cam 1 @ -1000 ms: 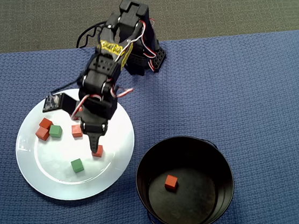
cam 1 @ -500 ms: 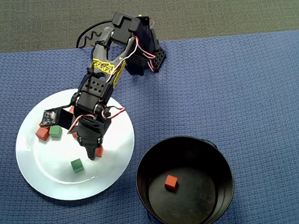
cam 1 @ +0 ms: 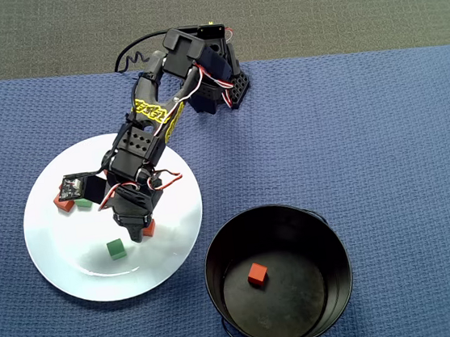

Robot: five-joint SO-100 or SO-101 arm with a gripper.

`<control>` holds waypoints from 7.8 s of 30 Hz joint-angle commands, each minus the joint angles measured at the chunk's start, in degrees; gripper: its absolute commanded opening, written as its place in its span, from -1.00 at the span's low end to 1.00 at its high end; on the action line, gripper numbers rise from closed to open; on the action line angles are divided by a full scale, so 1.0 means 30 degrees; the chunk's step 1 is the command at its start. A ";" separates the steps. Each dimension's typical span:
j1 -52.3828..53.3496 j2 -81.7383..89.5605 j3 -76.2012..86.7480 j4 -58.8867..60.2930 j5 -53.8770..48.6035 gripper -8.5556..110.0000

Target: Pick up the red cubes from the white plate and place them in the black recipient

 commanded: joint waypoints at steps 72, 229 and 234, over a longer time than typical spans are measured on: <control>0.5010 0.6475 0.0264 0.1611 -1.0518 -0.44; 0.8965 0.6357 0.7266 -0.0937 -0.3252 -0.58; 0.8760 0.5684 0.7676 -0.1670 -0.3721 -0.58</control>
